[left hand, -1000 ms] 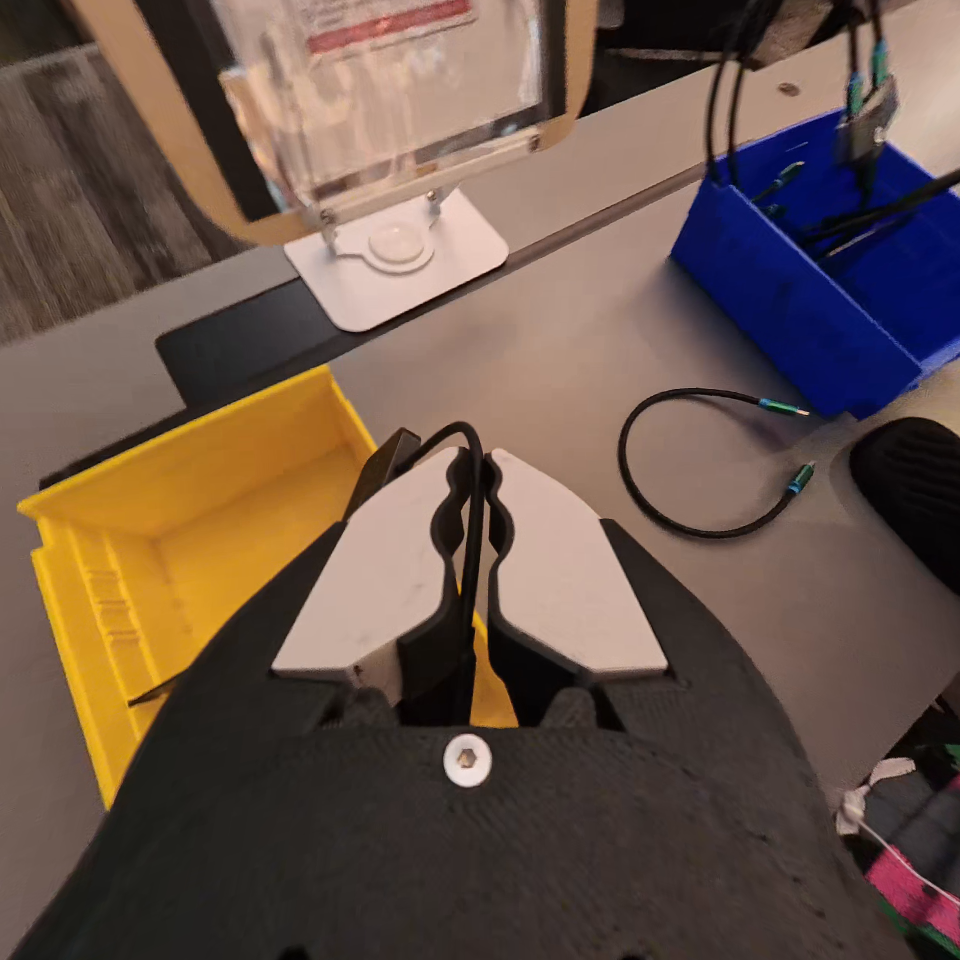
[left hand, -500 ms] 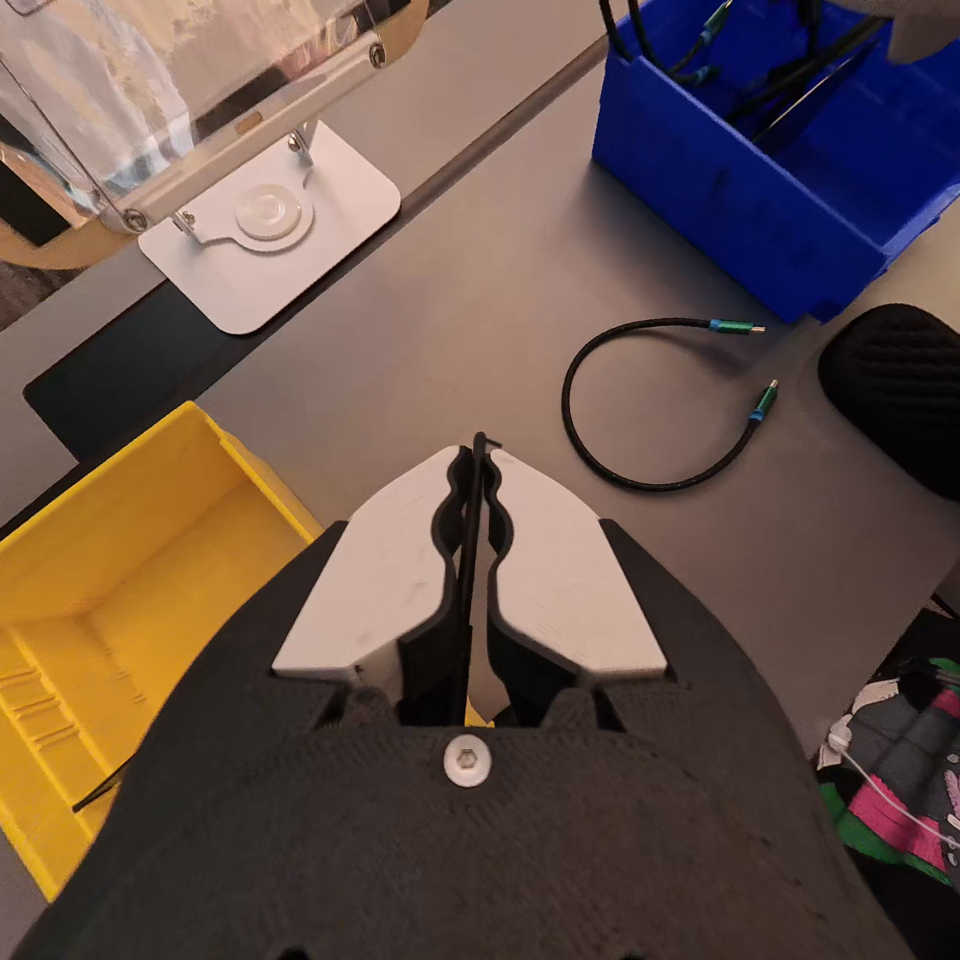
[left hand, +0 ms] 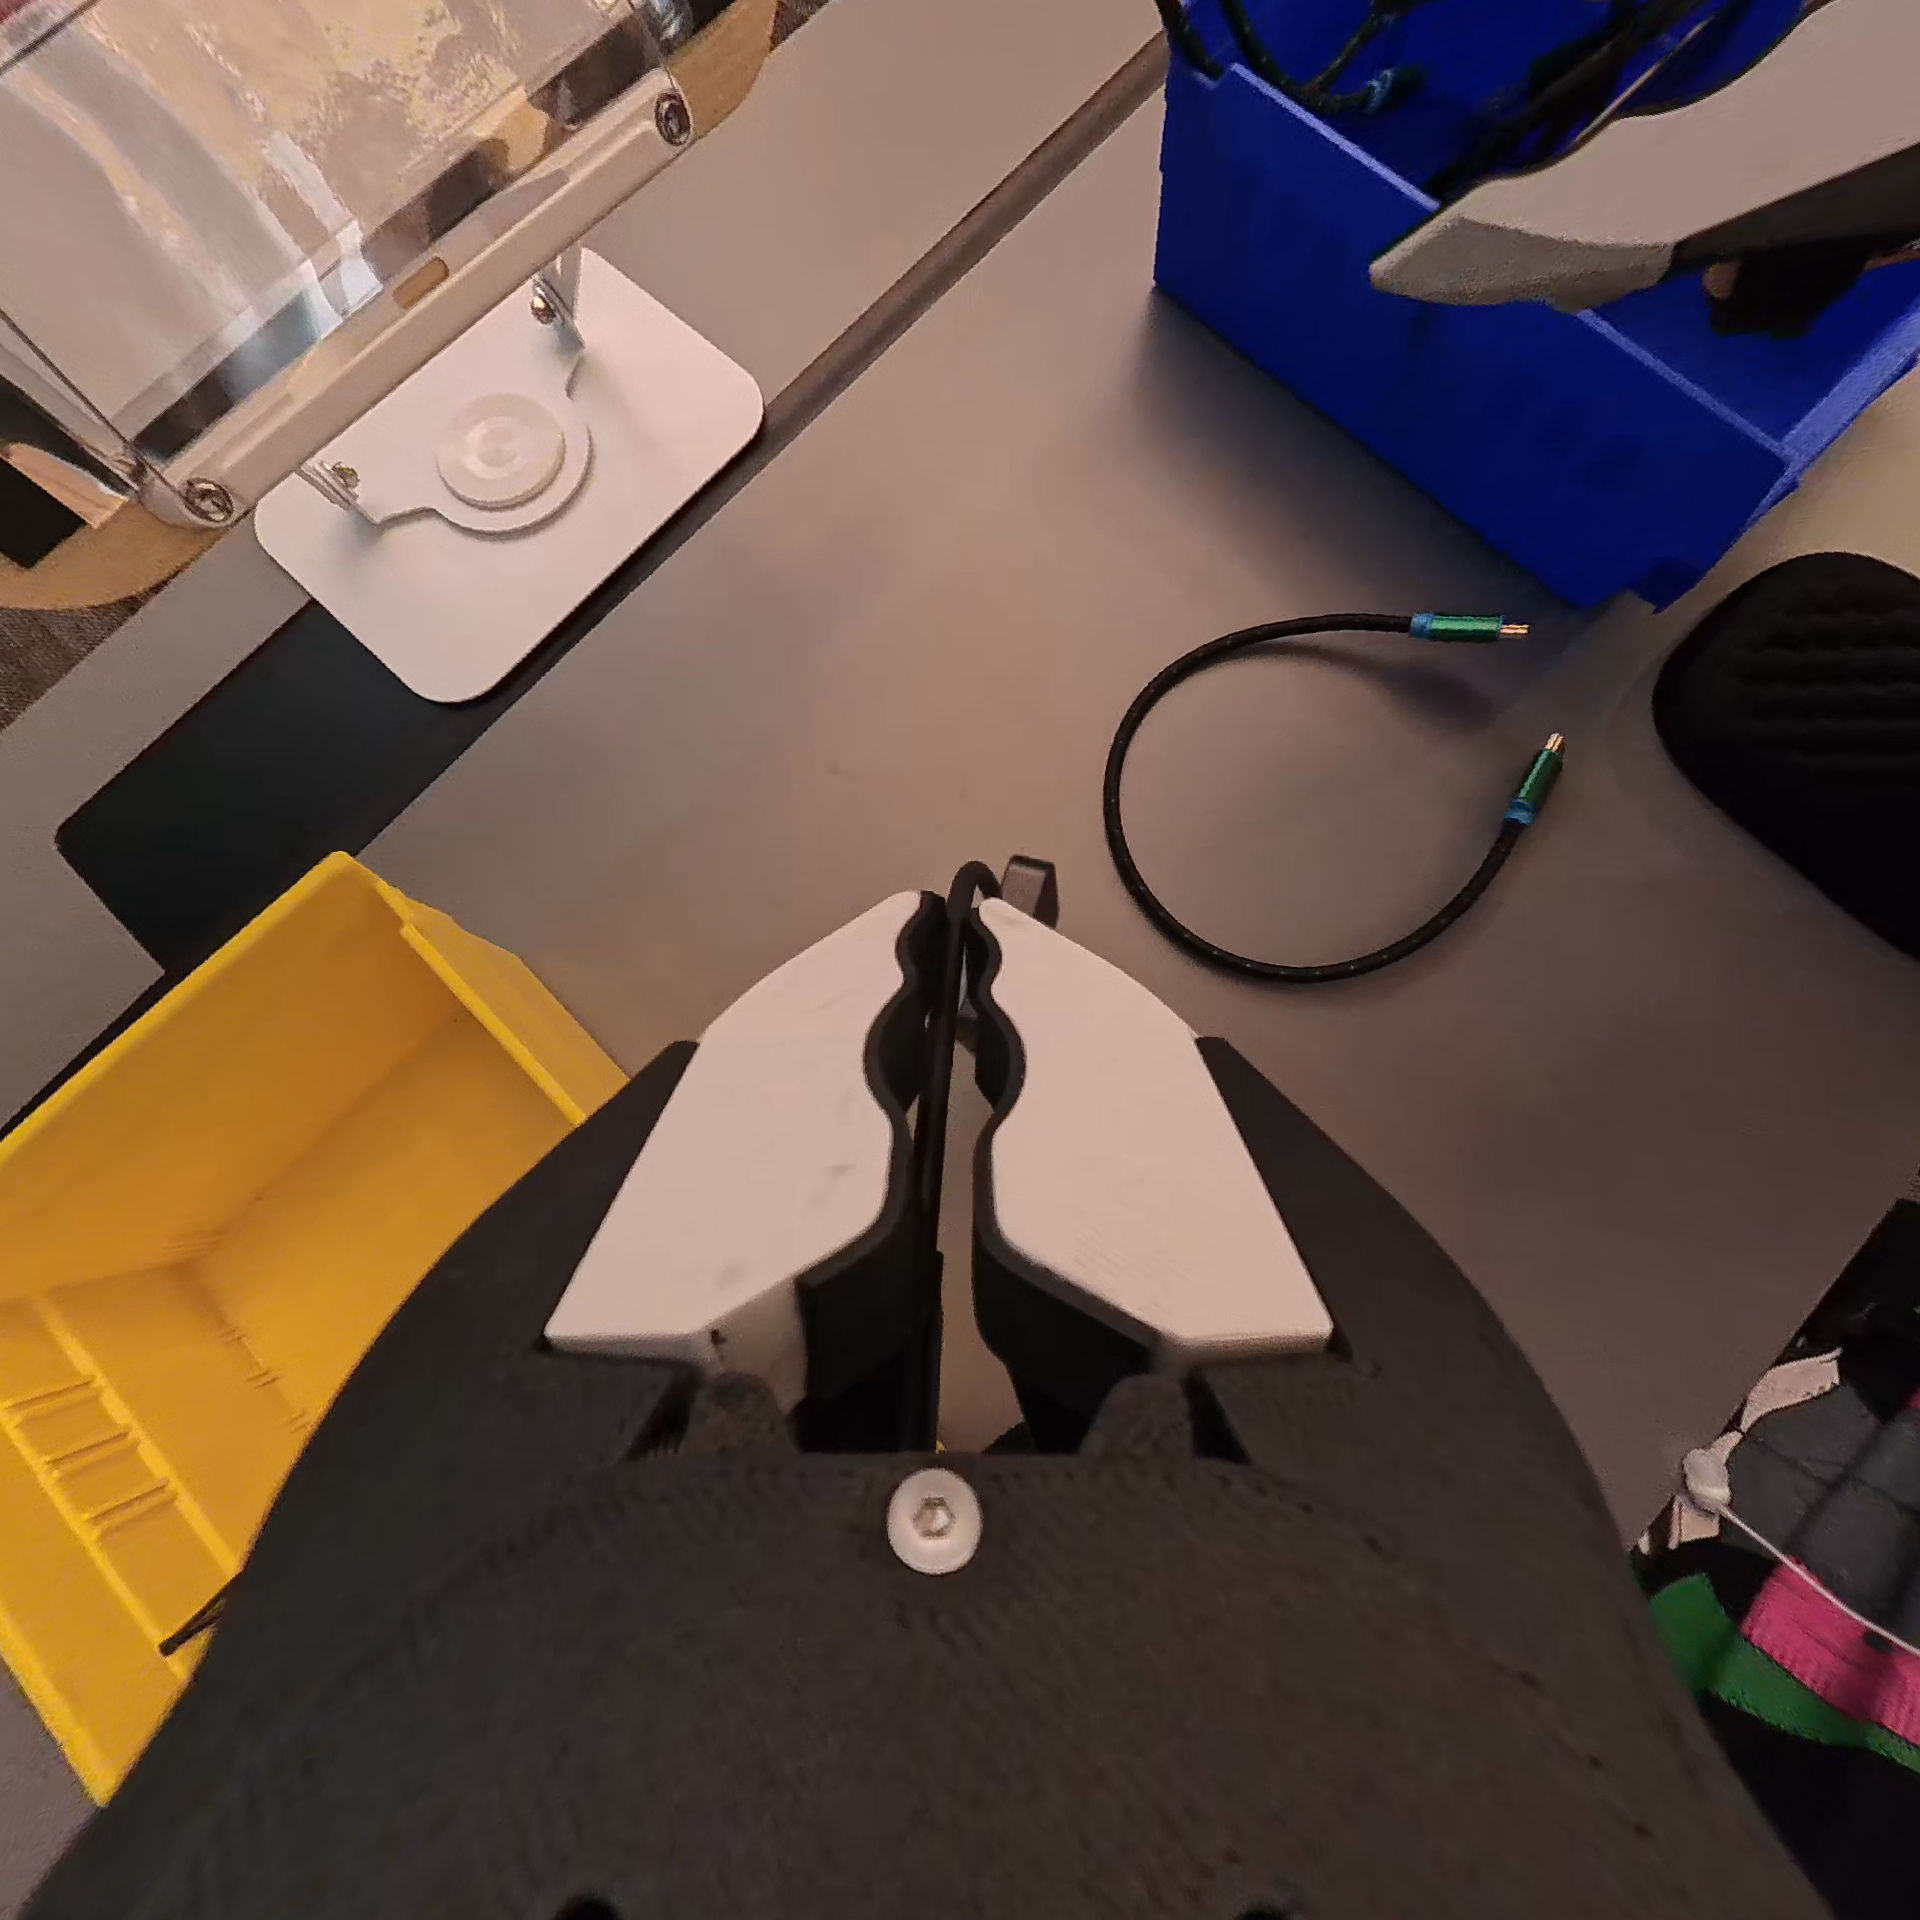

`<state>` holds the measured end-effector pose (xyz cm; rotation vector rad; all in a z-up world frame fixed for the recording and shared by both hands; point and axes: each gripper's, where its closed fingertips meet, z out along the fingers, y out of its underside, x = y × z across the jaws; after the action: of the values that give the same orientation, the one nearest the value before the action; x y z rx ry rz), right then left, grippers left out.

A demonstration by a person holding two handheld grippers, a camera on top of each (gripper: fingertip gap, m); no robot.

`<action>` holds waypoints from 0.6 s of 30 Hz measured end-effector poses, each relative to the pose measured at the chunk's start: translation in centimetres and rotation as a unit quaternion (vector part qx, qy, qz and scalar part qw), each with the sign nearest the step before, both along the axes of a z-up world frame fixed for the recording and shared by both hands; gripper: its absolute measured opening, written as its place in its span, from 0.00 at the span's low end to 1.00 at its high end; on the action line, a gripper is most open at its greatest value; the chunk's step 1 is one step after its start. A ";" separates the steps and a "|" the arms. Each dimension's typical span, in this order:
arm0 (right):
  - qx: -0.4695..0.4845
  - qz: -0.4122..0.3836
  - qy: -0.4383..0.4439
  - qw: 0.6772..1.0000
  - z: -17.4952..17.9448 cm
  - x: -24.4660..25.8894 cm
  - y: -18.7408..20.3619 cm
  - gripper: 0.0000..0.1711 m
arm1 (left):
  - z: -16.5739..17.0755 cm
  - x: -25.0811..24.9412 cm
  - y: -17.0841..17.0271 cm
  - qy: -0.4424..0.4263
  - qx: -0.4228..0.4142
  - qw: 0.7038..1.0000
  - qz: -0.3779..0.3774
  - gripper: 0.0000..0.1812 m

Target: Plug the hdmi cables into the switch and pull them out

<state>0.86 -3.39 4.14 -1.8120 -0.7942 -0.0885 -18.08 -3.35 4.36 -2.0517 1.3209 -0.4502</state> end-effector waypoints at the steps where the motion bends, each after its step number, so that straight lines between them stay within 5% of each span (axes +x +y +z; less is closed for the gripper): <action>1: 0.000 0.001 0.002 1.000 0.1 -0.2 -0.1 0.26 | -0.1 0.0 0.0 0.003 -0.001 1.000 0.000 0.01; 8: 0.002 0.025 0.022 0.999 0.3 -1.2 -0.2 0.26 | -0.5 1.6 -0.1 0.013 0.011 0.999 -0.031 0.01; 18: -0.077 0.291 0.058 0.952 -4.9 -12.3 -3.8 0.40 | 3.3 3.2 -4.2 -0.087 0.025 0.986 -0.138 0.00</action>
<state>-11.47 -7.16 -0.76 -1.6374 -1.2442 0.4704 -14.86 -7.53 7.71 -1.7504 1.4974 -0.6938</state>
